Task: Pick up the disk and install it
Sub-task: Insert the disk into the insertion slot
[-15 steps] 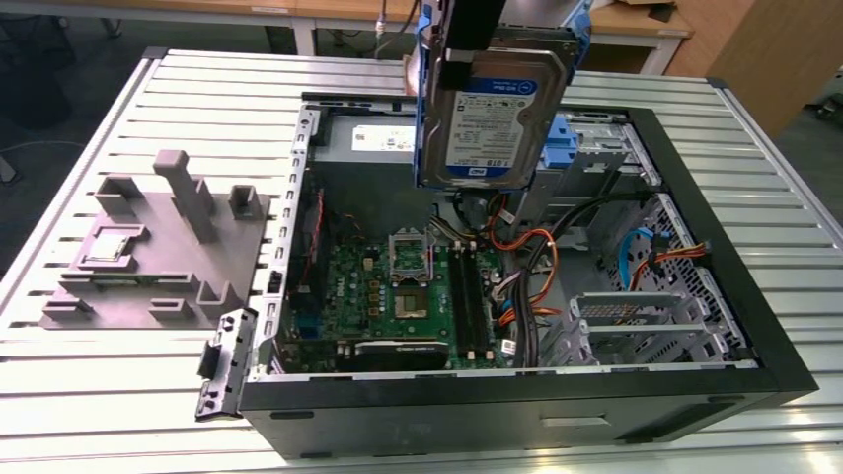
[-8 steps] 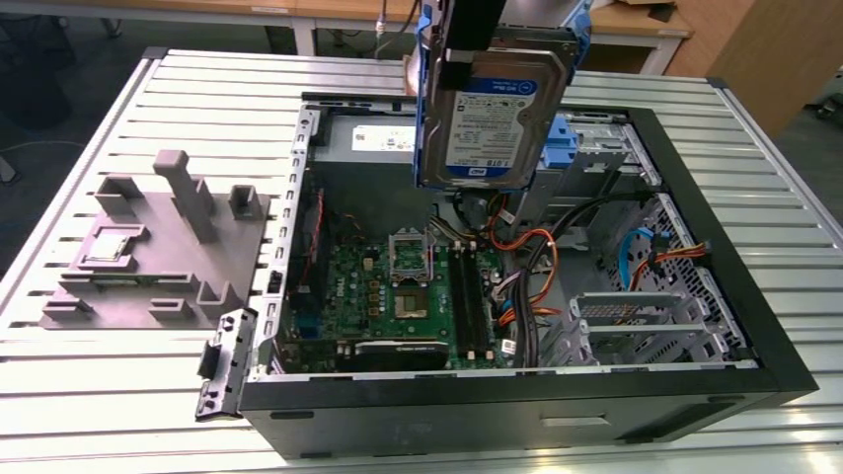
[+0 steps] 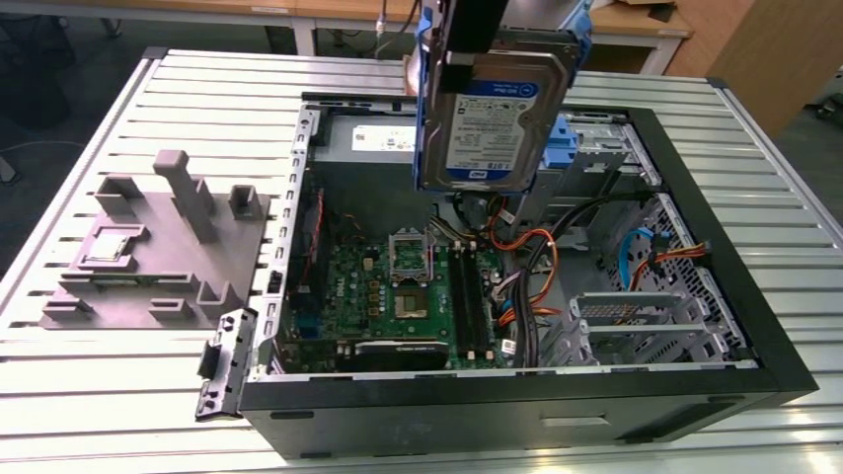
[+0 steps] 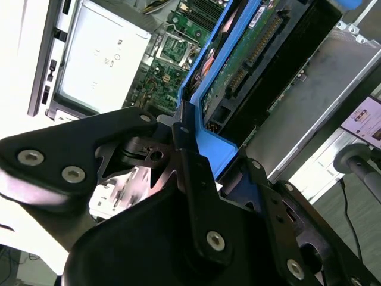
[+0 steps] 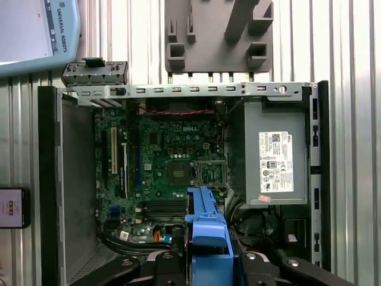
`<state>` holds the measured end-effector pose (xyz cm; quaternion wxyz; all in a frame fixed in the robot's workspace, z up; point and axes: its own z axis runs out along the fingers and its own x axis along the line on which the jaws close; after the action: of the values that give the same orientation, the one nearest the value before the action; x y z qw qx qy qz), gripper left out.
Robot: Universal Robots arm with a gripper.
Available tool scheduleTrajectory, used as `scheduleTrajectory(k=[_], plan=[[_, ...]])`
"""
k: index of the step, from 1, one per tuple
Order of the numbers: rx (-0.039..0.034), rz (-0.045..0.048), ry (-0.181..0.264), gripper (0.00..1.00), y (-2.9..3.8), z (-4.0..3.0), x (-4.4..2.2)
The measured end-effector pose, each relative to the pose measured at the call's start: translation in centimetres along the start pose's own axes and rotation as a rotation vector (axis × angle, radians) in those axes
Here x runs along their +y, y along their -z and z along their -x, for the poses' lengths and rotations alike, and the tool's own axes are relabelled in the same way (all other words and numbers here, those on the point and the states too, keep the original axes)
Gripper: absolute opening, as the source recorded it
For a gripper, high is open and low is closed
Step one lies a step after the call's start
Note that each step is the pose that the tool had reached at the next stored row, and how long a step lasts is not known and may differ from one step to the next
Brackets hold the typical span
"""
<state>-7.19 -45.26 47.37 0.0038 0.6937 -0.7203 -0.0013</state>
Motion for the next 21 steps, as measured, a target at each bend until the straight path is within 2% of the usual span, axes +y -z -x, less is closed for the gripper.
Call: scheduleTrajectory(k=[7, 12, 21], plan=[[0.0010, 0.0000, 0.000, 0.36, -0.02, -0.64, -0.02], [0.0051, -0.0002, 0.000, 0.36, -0.03, -0.79, -0.03], [0.0052, -0.0003, 0.000, 0.36, -0.03, -0.89, -0.03]])
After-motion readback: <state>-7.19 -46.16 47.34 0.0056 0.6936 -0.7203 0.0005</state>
